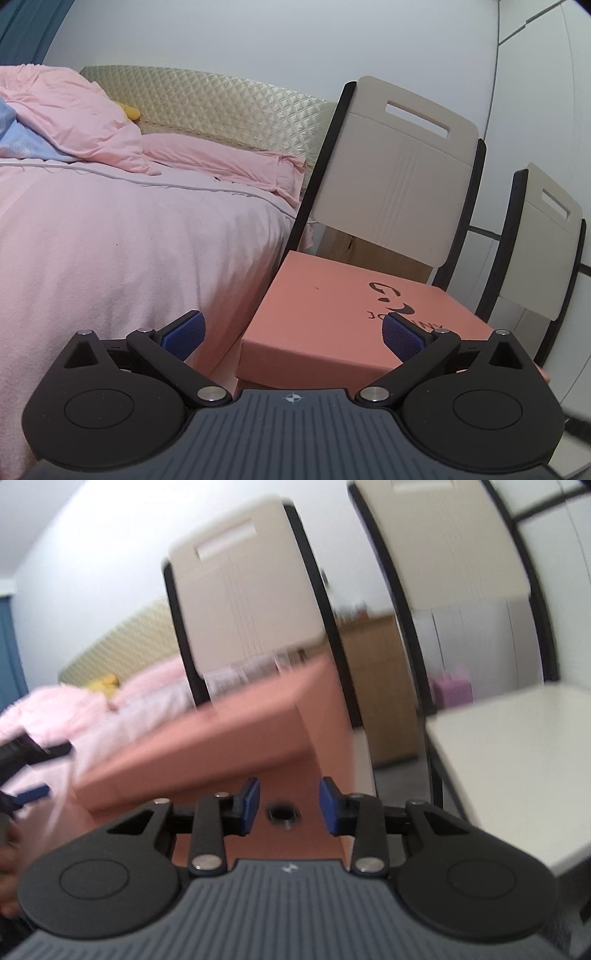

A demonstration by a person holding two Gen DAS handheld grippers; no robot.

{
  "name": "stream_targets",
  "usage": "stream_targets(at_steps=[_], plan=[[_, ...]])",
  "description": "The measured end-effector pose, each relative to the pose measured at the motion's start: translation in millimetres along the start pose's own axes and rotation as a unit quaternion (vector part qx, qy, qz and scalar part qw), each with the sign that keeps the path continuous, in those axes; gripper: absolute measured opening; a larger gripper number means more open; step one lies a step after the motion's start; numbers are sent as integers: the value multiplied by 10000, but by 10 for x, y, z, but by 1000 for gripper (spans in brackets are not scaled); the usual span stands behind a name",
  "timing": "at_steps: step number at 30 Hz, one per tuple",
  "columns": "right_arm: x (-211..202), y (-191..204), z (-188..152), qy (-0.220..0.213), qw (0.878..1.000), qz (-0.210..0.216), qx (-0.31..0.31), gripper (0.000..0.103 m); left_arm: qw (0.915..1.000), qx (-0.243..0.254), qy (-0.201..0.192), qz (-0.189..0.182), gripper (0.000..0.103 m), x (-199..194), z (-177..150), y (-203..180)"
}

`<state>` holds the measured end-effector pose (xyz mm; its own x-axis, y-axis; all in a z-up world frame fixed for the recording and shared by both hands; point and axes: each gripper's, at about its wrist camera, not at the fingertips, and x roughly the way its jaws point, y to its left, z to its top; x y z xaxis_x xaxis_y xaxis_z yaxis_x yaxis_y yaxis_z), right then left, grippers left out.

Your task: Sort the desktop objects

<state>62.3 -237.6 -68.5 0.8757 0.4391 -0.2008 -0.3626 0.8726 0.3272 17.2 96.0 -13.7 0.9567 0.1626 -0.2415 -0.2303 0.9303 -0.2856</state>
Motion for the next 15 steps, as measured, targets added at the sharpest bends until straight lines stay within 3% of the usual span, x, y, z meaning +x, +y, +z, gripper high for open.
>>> stream_targets(at_steps=[2, 5, 6, 9, 15], plan=[[-72, -8, 163, -218, 9996, 107, -140, 38, 9999, 126, -9, 2, 103, 33, -6, -36], [5, -30, 419, -317, 9982, 137, -490, 58, 9997, 240, -68, -20, 103, 71, 15, -73], [71, -47, 494, -294, 9977, 123, -591, 59, 9998, 213, -44, -23, 103, 97, 16, -64], [374, -174, 639, 58, 9980, 148, -613, 68, 9999, 123, 20, -28, 103, 176, 17, -34], [765, -345, 595, 449, 9982, 328, -228, 71, 9993, 321, 178, -69, 103, 329, -4, -99]])
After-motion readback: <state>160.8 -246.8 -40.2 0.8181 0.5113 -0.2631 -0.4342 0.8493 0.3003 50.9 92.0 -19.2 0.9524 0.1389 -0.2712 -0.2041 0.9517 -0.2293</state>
